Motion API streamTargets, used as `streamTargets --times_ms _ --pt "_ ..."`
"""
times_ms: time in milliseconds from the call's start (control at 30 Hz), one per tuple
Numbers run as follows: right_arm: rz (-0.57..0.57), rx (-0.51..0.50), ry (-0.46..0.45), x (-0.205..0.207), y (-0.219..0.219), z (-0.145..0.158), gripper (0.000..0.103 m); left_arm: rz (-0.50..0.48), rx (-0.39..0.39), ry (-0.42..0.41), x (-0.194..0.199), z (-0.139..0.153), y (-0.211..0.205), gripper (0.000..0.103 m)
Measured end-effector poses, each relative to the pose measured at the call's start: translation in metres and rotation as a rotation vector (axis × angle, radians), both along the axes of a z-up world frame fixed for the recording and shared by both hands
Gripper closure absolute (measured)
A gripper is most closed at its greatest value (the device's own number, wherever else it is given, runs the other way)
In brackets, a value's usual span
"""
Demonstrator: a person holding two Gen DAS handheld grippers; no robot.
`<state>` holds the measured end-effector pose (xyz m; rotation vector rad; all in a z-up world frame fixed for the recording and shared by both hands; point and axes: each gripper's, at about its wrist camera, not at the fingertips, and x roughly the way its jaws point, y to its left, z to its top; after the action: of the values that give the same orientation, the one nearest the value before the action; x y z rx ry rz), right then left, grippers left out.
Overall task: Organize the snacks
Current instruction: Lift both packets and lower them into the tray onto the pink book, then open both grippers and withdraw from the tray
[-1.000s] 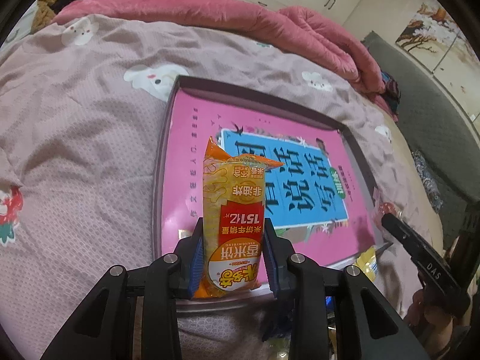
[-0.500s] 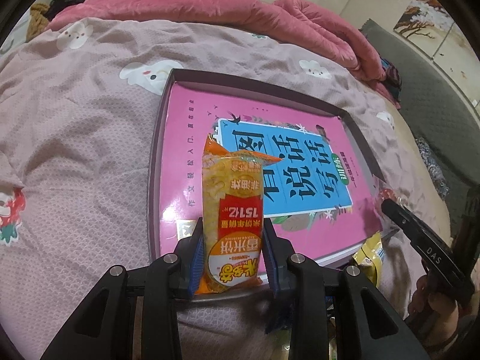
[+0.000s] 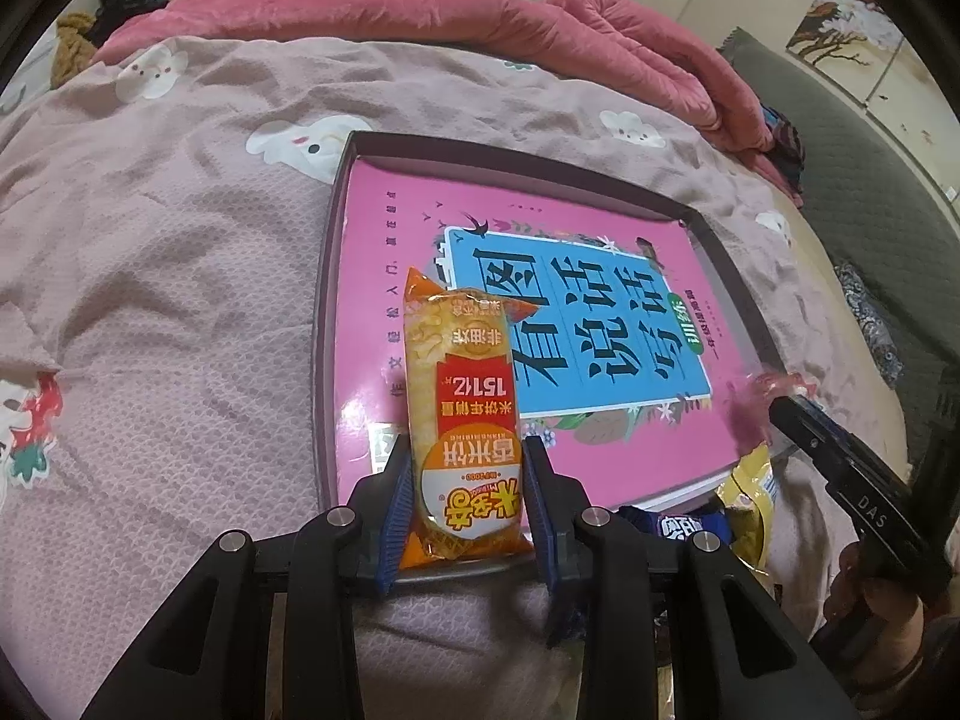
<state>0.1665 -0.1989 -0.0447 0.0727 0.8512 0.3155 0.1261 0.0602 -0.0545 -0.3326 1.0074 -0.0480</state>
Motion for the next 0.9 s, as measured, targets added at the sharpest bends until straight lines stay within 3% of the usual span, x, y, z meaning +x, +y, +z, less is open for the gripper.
streamTargets --times_ms 367,600,733,900 --pt "-0.008 0.015 -0.004 -0.012 -0.01 0.006 0.057 0.007 -0.001 -0.005 -0.008 0.006 0.002 0.062" --pt "0.014 0.045 -0.041 -0.024 -0.011 0.022 0.053 -0.001 -0.001 -0.045 -0.019 0.024 -0.001 0.055" --pt "0.036 0.064 -0.055 -0.031 -0.01 0.031 0.052 -0.009 0.001 -0.071 -0.026 0.037 -0.004 0.044" --pt "0.063 0.072 -0.072 -0.04 -0.006 0.041 0.051 -0.018 0.013 -0.095 -0.034 0.048 -0.007 0.041"
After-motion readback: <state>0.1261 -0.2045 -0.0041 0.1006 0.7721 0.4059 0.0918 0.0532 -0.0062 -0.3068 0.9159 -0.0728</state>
